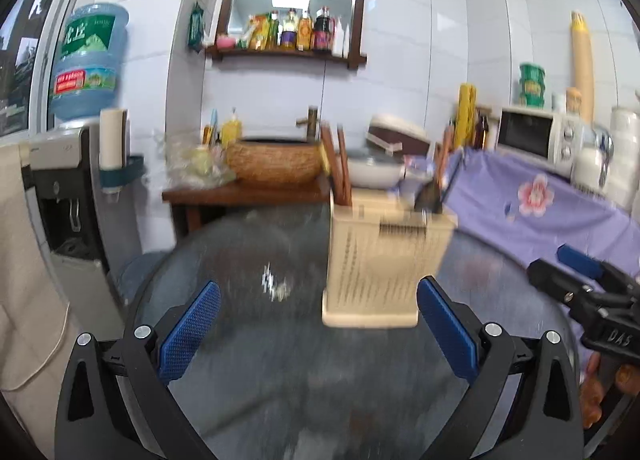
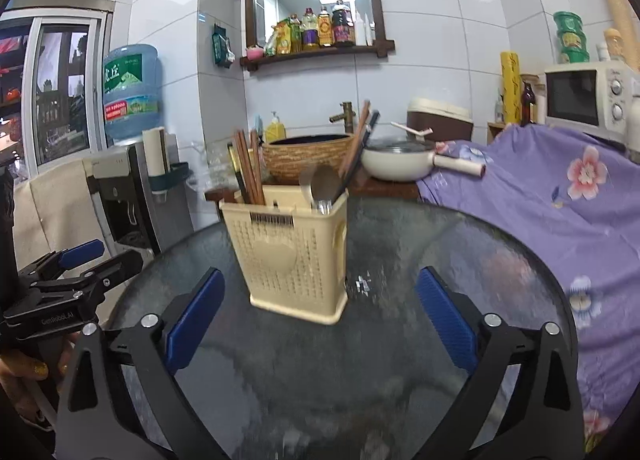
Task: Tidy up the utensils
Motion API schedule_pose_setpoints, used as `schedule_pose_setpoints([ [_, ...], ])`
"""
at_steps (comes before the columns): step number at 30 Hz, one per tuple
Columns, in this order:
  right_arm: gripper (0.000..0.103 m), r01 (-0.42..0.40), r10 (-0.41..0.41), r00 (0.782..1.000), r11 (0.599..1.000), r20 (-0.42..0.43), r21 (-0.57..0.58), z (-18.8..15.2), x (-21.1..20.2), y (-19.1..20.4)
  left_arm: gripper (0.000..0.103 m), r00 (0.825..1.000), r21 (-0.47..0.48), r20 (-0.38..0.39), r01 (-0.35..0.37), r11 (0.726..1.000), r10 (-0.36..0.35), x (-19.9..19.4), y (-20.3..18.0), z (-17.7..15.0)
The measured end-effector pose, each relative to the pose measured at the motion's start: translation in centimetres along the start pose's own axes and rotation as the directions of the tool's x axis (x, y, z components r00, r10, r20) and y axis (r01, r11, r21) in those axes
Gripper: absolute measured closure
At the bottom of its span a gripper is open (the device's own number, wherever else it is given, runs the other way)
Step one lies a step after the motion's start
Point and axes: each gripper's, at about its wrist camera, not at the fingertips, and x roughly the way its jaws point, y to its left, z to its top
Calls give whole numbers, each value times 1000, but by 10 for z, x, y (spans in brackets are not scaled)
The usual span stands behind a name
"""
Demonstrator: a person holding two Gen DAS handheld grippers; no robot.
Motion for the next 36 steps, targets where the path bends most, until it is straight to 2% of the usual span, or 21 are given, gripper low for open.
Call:
schedule_pose_setpoints([
  [6, 6, 15, -15, 1000, 1000, -23, 3, -60, -48, 10, 7, 998, -28, -49, -31, 999, 30, -39, 3, -55],
  [13, 6, 33, -33, 999, 999, 38, -13, -93, -113, 22, 6, 999, -43, -21, -43, 998, 42, -91, -3, -78],
  [20, 6, -18, 18, 998, 1000, 63, 0, -98, -153, 28, 6, 1000, 22, 13, -21, 1000, 21, -126, -27, -80],
  [24, 6, -1, 4, 995, 1000, 96, -28, -93, -166, 32, 6, 1000, 24, 24, -13, 1000, 12, -134, -33, -80],
  [36, 6, 6, -4, 996, 1000, 93, -14, -93, -169, 29, 6, 999, 18, 36, -17, 1000, 16, -144, -33, -87],
])
